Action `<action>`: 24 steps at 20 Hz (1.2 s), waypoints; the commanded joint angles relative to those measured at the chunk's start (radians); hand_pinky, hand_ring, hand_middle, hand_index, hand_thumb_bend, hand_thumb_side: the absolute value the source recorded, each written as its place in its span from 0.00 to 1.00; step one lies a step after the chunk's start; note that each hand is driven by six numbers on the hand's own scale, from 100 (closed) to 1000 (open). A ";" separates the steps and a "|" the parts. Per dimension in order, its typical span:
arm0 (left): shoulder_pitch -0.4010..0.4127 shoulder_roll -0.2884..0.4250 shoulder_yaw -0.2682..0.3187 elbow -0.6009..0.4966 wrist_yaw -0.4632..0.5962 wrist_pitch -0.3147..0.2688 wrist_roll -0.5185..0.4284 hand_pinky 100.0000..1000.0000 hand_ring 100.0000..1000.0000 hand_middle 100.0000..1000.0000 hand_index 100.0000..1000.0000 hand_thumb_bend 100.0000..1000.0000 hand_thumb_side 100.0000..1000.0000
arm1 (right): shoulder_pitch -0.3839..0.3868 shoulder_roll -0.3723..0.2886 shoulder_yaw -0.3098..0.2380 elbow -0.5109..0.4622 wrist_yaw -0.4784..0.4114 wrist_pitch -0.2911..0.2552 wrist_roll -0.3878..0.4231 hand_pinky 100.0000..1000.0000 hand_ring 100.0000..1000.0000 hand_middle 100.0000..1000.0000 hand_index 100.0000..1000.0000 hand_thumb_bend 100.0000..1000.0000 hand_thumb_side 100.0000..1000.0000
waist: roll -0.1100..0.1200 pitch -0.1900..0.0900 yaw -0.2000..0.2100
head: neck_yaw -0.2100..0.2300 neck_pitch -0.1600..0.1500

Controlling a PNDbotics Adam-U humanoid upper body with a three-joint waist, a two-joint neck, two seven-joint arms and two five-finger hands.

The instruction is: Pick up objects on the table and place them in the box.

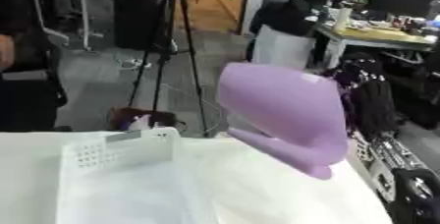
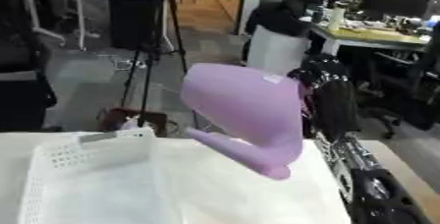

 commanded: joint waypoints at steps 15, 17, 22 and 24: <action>-0.073 -0.026 0.021 -0.018 -0.011 0.002 0.060 0.70 0.76 0.79 0.73 0.00 0.70 | -0.084 -0.039 -0.042 0.088 0.029 0.032 -0.010 0.72 0.64 0.38 0.50 0.00 0.99 | -0.009 -0.041 0.115 | -0.149 0.021; -0.078 -0.028 0.022 -0.018 -0.014 0.001 0.076 0.70 0.76 0.79 0.73 0.00 0.70 | -0.088 -0.035 -0.042 0.087 0.035 0.034 -0.010 0.72 0.64 0.38 0.50 0.00 0.99 | -0.009 -0.041 0.124 | -0.160 0.022; -0.099 -0.041 0.037 -0.018 -0.022 -0.008 0.183 0.70 0.76 0.78 0.73 0.00 0.73 | -0.094 -0.020 -0.043 0.087 0.053 0.036 -0.010 0.72 0.64 0.38 0.50 0.00 0.99 | -0.015 -0.047 0.158 | -0.190 0.027; -0.104 -0.047 0.043 -0.018 -0.026 -0.012 0.248 0.69 0.76 0.79 0.73 0.00 0.75 | -0.094 -0.012 -0.043 0.087 0.061 0.037 -0.010 0.72 0.64 0.38 0.50 0.00 0.99 | -0.019 -0.052 0.169 | -0.193 0.031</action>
